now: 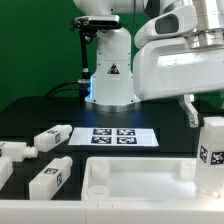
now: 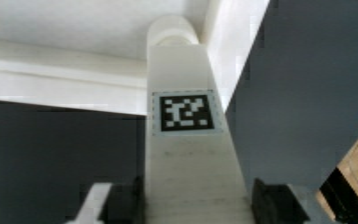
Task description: Assemble desk
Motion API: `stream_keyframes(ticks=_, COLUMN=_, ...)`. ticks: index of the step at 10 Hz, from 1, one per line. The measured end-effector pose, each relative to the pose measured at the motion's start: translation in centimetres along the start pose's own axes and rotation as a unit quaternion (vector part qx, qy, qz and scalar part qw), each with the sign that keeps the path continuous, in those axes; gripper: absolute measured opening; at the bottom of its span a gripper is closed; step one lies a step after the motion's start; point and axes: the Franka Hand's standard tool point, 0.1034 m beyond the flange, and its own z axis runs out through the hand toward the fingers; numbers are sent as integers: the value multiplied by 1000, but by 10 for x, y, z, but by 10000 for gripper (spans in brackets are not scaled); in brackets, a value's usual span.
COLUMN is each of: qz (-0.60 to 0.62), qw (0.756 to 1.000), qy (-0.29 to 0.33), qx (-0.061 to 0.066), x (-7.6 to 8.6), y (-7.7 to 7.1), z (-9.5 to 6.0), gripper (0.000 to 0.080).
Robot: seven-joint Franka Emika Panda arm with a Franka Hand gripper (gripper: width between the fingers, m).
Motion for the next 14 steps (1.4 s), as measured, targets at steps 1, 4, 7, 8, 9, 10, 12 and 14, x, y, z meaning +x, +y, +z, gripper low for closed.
stream_keyframes(ticks=1, qz=0, qw=1000, qy=0, qx=0, x=0, y=0, z=0, gripper=288)
stream_keyframes(ticks=4, qz=3, qw=1000, qy=-18, qx=4, x=-2, y=-1, z=1, gripper=498)
stream_keyframes(ticks=7, qz=57, qw=992, qy=-109, qx=19, x=7, y=-6, z=0, gripper=639)
stream_keyframes(ticks=8, qz=61, qw=987, qy=-144, qx=27, x=12, y=-11, z=2, gripper=648)
stream_keyframes(ticks=9, qz=63, qw=984, qy=-161, qx=31, x=16, y=-8, z=5, gripper=648)
stream_keyframes(ticks=10, qz=62, qw=977, qy=-201, qx=36, x=9, y=-4, z=8, gripper=649)
stream_keyframes(ticks=12, qz=38, qw=965, qy=-253, qx=52, x=3, y=3, z=16, gripper=649)
stream_keyframes(ticks=14, qz=50, qw=966, qy=-250, qx=48, x=4, y=2, z=17, gripper=556)
